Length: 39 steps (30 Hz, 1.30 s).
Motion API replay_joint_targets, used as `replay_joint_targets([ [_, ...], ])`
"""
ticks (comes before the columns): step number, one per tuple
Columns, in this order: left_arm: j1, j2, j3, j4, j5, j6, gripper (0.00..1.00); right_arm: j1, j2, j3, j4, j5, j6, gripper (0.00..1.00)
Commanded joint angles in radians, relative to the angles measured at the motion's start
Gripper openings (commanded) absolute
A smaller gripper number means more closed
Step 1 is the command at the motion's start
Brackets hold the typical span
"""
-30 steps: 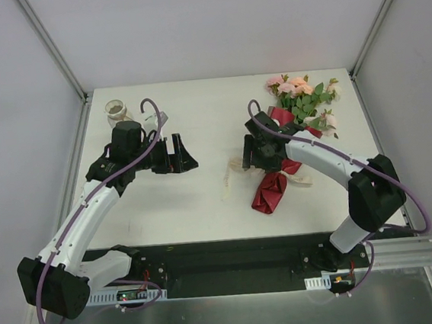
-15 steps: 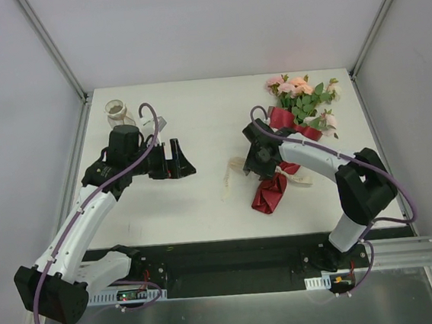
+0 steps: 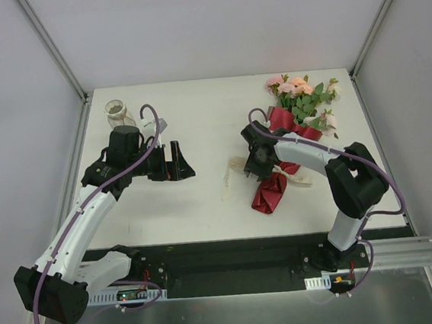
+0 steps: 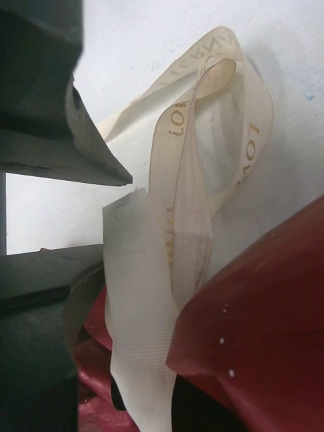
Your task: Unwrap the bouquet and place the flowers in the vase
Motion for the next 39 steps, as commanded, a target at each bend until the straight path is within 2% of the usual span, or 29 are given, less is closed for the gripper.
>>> replay_joint_targets([
  [1, -0.006, -0.01, 0.045, -0.018, 0.0, 0.027, 0.87, -0.007, 0.011, 0.013, 0.02, 0.027, 0.025, 0.42],
  [3, -0.006, -0.005, 0.045, -0.018, -0.002, 0.026, 0.88, -0.007, 0.015, 0.022, 0.019, 0.03, 0.021, 0.4],
  [8, -0.006, 0.008, 0.044, -0.018, -0.003, 0.019, 0.87, -0.006, -0.014, 0.016, 0.033, 0.023, -0.028, 0.24],
  [12, -0.006, 0.019, 0.047, -0.018, -0.002, 0.009, 0.88, -0.006, -0.042, 0.006, 0.053, 0.014, -0.062, 0.07],
  [14, -0.006, 0.03, 0.05, -0.018, 0.001, 0.0, 0.87, -0.006, -0.063, 0.006, 0.045, 0.005, -0.085, 0.05],
  [15, -0.006, 0.034, 0.05, -0.018, 0.003, -0.005, 0.87, -0.006, -0.071, 0.004, 0.047, 0.002, -0.091, 0.01],
  [23, -0.022, 0.135, 0.045, 0.014, 0.014, -0.053, 0.8, 0.013, -0.236, -0.062, 0.05, 0.028, -0.246, 0.0],
  [28, -0.071, 0.247, 0.07, 0.121, 0.05, -0.102, 0.74, 0.014, -0.366, -0.106, 0.013, 0.094, -0.341, 0.0],
  [31, -0.138, 0.379, 0.14, 0.155, 0.052, -0.108, 0.59, 0.014, -0.46, -0.136, -0.015, 0.154, -0.377, 0.0],
  [36, -0.192, 0.66, 0.274, 0.155, 0.052, -0.091, 0.56, 0.014, -0.589, -0.156, -0.047, 0.2, -0.449, 0.0],
  [38, -0.193, 0.772, 0.33, 0.155, 0.067, -0.115, 0.5, 0.016, -0.634, -0.151, -0.055, 0.192, -0.47, 0.0],
  [39, -0.193, 0.807, 0.347, 0.155, 0.075, -0.119, 0.42, 0.016, -0.646, -0.148, -0.059, 0.194, -0.482, 0.0],
])
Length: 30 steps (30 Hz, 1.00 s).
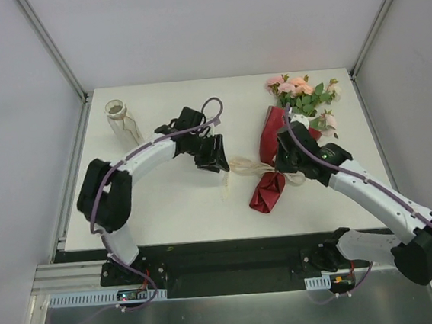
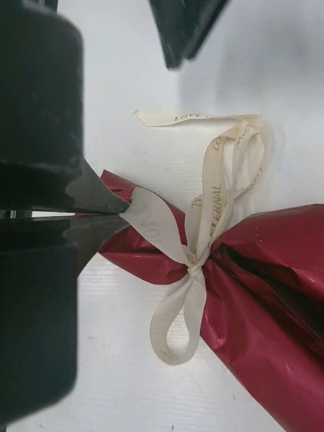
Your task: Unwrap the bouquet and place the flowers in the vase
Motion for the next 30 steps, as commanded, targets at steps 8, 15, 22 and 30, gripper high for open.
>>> replay_joint_targets([
  [8, -0.017, 0.344, 0.143, 0.0, -0.065, -0.048, 0.44, 0.002, -0.178, 0.032, -0.067, 0.087, -0.097, 0.0],
  [15, -0.048, 0.386, 0.15, -0.014, -0.031, -0.043, 0.56, 0.002, -0.221, 0.11, -0.109, 0.143, -0.09, 0.01],
  [22, -0.066, 0.39, 0.173, -0.052, -0.211, -0.014, 0.36, 0.002, -0.244, 0.155, -0.129, 0.176, -0.079, 0.0],
  [30, -0.077, 0.395, 0.219, -0.109, -0.356, 0.04, 0.09, 0.002, -0.296, 0.237, -0.152, 0.248, -0.088, 0.0],
])
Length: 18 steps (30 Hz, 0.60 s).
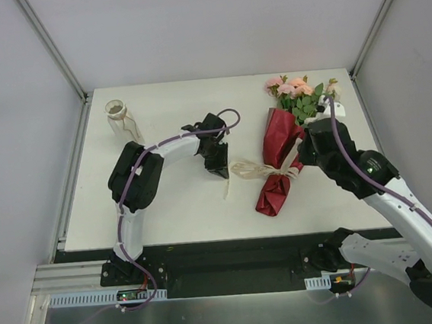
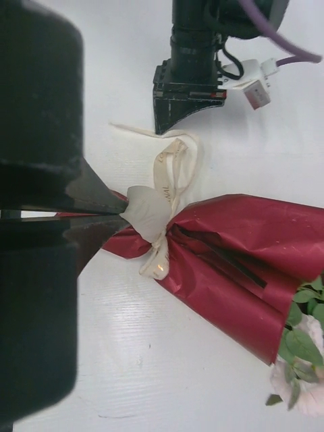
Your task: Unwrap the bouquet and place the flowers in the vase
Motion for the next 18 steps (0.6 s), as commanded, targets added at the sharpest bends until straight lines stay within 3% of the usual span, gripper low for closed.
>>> replay_joint_targets([
  [1, -0.003, 0.025, 0.032, -0.064, -0.172, 0.082, 0.01, 0.001, -0.054, 0.111, -0.017, 0.09, -0.027, 0.0],
  [4, -0.002, -0.027, 0.071, -0.107, -0.248, 0.138, 0.0, 0.002, -0.051, 0.203, -0.068, 0.147, -0.047, 0.01],
  [10, 0.001, -0.282, 0.116, -0.124, -0.382, 0.194, 0.0, 0.0, -0.083, 0.309, -0.12, 0.303, -0.087, 0.0],
  [18, 0.001, -0.381, 0.108, -0.143, -0.44, 0.198, 0.0, 0.0, -0.1, 0.444, -0.08, 0.467, -0.18, 0.01],
])
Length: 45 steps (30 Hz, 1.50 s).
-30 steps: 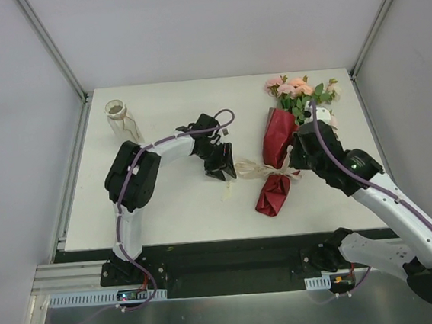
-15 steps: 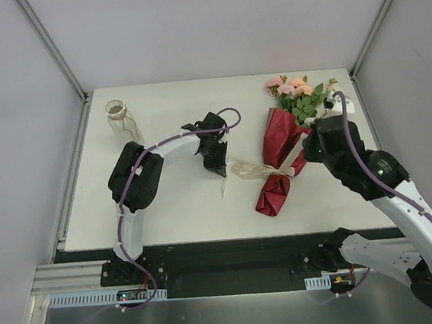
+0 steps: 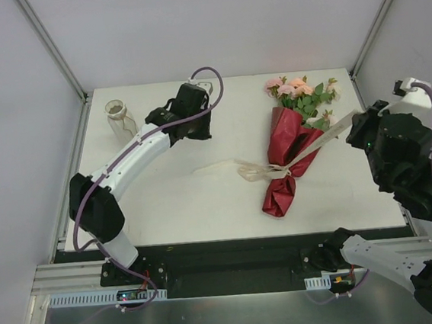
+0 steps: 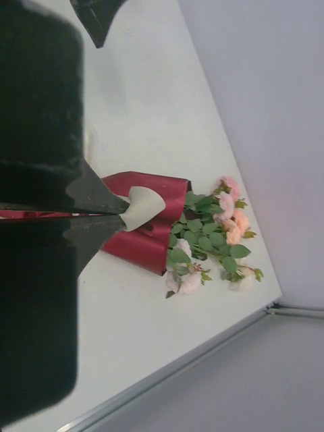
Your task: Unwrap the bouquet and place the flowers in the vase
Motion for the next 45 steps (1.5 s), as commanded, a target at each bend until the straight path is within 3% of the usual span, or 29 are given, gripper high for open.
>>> replay_joint_targets([
  [1, 0.001, -0.033, -0.002, -0.035, -0.061, 0.027, 0.0, 0.001, -0.011, 0.087, 0.051, 0.146, -0.09, 0.0],
  [6, 0.005, -0.029, 0.027, -0.035, 0.026, 0.063, 0.0, -0.001, -0.02, 0.084, 0.103, 0.162, -0.12, 0.0],
  [9, 0.008, -0.001, 0.052, -0.034, 0.208, 0.073, 0.0, -0.001, -0.026, 0.021, 0.093, 0.116, -0.071, 0.01],
  [12, 0.009, 0.03, 0.069, -0.026, 0.392, 0.061, 0.22, 0.001, -0.013, -0.043, 0.085, -0.015, 0.021, 0.0],
  [15, 0.008, 0.05, 0.064, 0.012, 0.482, 0.052, 0.32, 0.001, 0.054, -0.057, 0.094, -0.187, 0.07, 0.0],
  [23, 0.04, -0.033, -0.008, 0.04, 0.456, 0.043, 0.35, 0.022, 0.312, 0.079, 0.255, -0.598, 0.044, 0.0],
  [36, 0.255, -0.325, -0.333, 0.094, 0.473, 0.032, 0.41, 0.081, 0.647, 0.254, 0.461, -0.846, 0.072, 0.0],
  [40, 0.261, -0.366, -0.375, 0.098, 0.485, 0.06, 0.51, 0.078, 0.739, 0.286, 0.41, -0.881, 0.078, 0.05],
  [43, 0.265, -0.348, -0.373, 0.103, 0.526, 0.073, 0.57, 0.065, 0.794, 0.312, 0.276, -0.938, 0.051, 0.1],
  [45, 0.265, -0.322, -0.362, 0.112, 0.558, 0.066, 0.6, 0.046, 0.797, 0.303, 0.165, -0.901, 0.034, 0.22],
])
